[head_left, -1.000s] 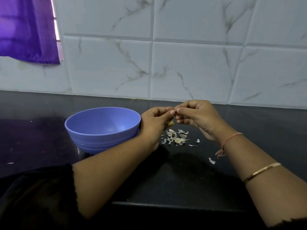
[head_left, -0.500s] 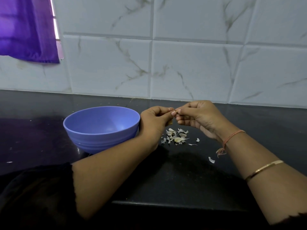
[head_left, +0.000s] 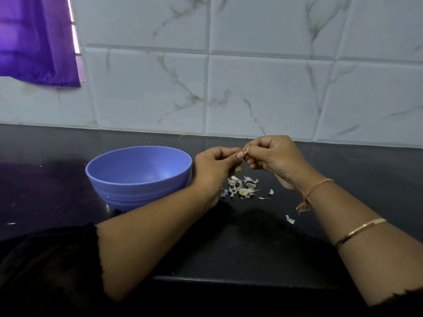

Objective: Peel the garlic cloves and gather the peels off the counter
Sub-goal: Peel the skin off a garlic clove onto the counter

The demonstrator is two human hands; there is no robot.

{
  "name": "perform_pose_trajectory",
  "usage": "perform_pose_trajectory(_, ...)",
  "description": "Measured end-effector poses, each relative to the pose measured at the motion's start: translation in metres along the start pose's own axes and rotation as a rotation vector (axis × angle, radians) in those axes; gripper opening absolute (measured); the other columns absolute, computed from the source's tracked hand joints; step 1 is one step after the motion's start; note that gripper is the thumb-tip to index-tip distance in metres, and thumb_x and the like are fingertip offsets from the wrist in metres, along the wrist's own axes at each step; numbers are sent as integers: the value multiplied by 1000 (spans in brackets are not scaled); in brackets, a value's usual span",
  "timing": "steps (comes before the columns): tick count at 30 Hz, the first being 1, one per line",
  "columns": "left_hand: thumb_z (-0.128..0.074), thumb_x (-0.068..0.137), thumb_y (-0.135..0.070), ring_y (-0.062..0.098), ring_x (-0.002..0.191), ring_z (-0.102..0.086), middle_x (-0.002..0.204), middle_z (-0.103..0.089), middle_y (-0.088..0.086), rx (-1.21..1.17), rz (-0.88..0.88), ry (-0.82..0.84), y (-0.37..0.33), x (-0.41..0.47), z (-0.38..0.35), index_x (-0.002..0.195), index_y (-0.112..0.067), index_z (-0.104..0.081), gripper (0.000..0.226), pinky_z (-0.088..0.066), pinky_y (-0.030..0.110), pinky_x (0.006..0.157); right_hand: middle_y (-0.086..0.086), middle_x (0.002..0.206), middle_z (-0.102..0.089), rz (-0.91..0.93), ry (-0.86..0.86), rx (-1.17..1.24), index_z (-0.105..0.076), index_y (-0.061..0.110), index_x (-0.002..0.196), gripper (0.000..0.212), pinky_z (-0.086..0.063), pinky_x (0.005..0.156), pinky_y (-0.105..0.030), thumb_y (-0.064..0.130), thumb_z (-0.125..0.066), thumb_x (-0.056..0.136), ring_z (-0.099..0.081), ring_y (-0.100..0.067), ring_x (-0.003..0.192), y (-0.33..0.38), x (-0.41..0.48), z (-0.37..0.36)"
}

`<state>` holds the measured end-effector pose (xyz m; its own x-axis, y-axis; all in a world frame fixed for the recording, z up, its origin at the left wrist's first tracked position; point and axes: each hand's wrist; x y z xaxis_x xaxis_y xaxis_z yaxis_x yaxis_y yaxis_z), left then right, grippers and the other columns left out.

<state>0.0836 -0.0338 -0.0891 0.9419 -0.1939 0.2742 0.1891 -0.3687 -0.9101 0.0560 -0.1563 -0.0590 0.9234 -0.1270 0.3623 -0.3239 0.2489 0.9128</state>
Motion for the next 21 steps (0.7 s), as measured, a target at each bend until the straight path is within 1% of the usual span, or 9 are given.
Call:
perform_pose_trajectory(4,-64,82,-1,3,53,-62,56,-67,-6,-95,48,22,-2,0,1,78,-7,-64,8,-53,14,56,-7,63,-58,-13,43,63,-63,1,75,12,-49,52,-17,-1,-57,84,-53,-10,53,-1,0,0)
perform_pose_trajectory(8,-61,84,-1,2,53,-64,56,-67,-4,-178,92,62,-5,-2,0,81,-6,-63,6,-52,14,53,-9,66,-58,28,96,80,-63,-1,79,9,-50,55,-19,-1,-56,86,-54,-11,57,1,-1,6)
perform_pose_trajectory(11,-61,84,-3,1,54,-64,57,-67,-5,-195,113,79,-5,-3,0,83,-7,-63,5,-54,15,57,-10,68,-59,77,102,55,-63,0,78,9,-51,56,-21,-2,-57,85,-55,-14,59,1,-1,9)
perform_pose_trajectory(15,-62,84,-3,1,56,-65,59,-68,-6,-187,128,89,-6,-3,-1,83,-7,-64,5,-55,16,60,-8,67,-60,116,124,-14,-63,1,78,7,-51,57,-21,-2,-59,83,-56,-11,58,1,-1,12)
perform_pose_trajectory(21,-62,83,0,2,52,-62,56,-67,-4,-158,138,89,-6,-5,-1,78,-6,-64,8,-54,15,57,-8,66,-57,113,144,-51,-61,1,75,11,-49,54,-18,-5,-58,83,-54,-8,55,2,0,13)
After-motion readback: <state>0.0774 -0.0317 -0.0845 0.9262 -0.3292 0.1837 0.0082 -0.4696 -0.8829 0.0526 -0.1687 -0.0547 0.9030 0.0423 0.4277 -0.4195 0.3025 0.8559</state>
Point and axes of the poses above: each hand's wrist, its own x-axis towards the middle knuckle, its own z-axis out of the back of the hand, y = z × x
